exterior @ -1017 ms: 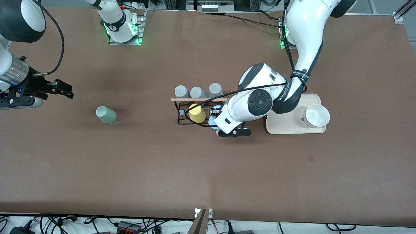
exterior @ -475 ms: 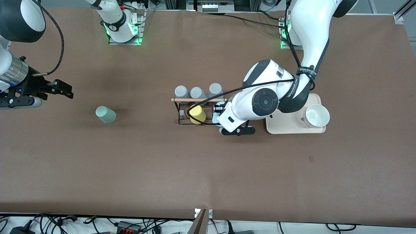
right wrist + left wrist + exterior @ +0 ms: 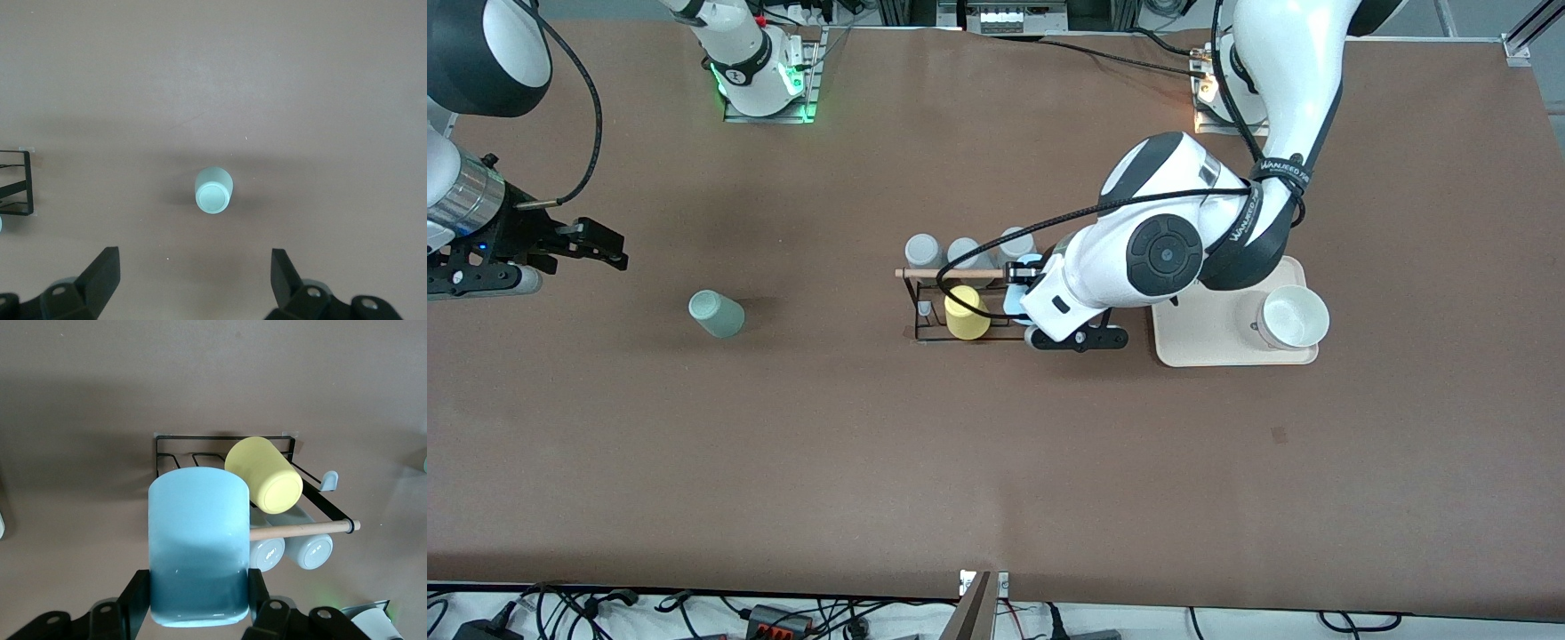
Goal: Hang scattered cups on rack with three cups
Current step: 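Lower the light blue cup onto the rack peg beside the yellow cup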
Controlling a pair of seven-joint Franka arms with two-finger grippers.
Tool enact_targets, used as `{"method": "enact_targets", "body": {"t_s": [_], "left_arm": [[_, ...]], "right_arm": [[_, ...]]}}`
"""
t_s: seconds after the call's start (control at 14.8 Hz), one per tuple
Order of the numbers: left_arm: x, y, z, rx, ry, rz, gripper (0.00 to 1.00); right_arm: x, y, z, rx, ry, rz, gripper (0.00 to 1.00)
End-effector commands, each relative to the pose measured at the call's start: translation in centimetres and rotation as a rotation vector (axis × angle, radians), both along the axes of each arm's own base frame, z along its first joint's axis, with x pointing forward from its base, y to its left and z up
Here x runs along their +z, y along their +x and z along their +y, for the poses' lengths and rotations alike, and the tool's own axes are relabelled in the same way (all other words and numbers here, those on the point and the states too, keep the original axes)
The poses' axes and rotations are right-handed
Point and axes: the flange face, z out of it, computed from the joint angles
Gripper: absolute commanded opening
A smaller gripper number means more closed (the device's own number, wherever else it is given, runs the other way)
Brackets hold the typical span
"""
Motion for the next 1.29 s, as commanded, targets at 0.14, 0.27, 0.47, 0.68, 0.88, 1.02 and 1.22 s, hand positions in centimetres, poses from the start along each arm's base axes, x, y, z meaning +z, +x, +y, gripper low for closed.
{"method": "enact_targets", "body": {"t_s": [0.14,0.27,0.47,0.68,0.88,1.02,1.22], "left_arm": [[-2.7,0.5,-0.3,0.005,-0.005,0.028,0.17],[-3.8,0.7,-0.4,0.010,-0.002,0.026,0.17],[-5.2,0.9,-0.6,0.006,-0.004,0.027,0.17],[-6.0,0.7,-1.0,-0.016,-0.002,0.030,0.17],[-6.7,0.9,-1.4,-0.005,-0.009,0.017,0.17],[-6.5,0.6,-1.7,-0.014,-0.007,0.021,0.17],[-6.5,-0.2,-1.7,-0.039,0.009,0.058,0.16]], "right_arm": [[0.2,0.1,-0.2,-0.008,-0.002,0.006,1.00],[0.2,0.1,-0.3,-0.008,-0.002,0.006,1.00],[0.1,0.1,-0.3,-0.008,-0.002,0.008,1.00],[0.1,0.1,-0.3,-0.008,-0.002,0.008,1.00],[0.1,0.1,-0.3,-0.008,-0.002,0.008,1.00],[0.1,0.1,-0.4,-0.008,-0.002,0.008,1.00],[0.0,0.1,-0.5,-0.008,-0.002,0.011,1.00]]}}
